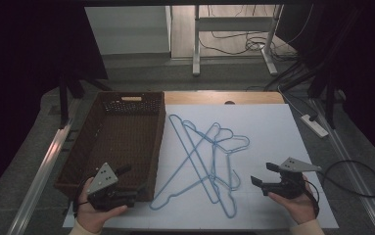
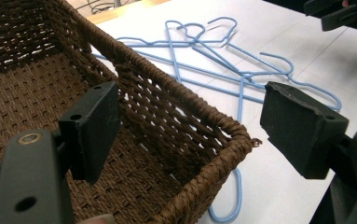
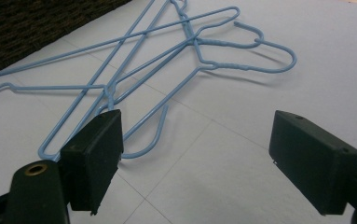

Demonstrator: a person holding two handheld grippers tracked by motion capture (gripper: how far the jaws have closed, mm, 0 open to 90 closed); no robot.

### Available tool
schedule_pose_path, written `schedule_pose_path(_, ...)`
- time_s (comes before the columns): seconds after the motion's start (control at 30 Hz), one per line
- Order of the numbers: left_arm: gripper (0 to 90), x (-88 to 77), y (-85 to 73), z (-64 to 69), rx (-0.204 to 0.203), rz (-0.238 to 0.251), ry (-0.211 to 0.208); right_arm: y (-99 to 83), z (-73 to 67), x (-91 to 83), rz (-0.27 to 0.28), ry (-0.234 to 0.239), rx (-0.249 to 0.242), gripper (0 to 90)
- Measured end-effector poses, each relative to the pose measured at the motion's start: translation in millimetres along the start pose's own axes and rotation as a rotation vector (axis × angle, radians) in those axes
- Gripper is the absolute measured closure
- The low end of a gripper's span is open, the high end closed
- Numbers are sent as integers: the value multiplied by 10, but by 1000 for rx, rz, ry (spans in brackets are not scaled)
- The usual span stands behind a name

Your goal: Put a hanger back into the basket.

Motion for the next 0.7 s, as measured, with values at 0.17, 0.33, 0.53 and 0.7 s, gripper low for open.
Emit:
schedule_pose_path(0.17,209,-13,3,-6,-3,3,-2,5,7,23,-10,-10,-1,193)
schedule_pose_path(0.33,209,-19,2,4,-3,-2,-4,4,-20,26,-27,-13,-12,203)
schedule_pose_path(0.53,210,-23,-3,4,0,-4,-1,32,-77,51,-60,-12,-27,218)
schedule_pose_path(0.7,212,-19,-10,-4,-2,-6,3,105,-167,138,-97,13,-37,222)
Point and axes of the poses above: each handheld gripper's, and its own axes: x roughly forward along the jaws, y roughly out of its top, z roughly to its right, the point moved 10 cm from there along x, roughly forward along the jaws, and after that the axes turned 6 degrees about y, right-handed, at the moved point
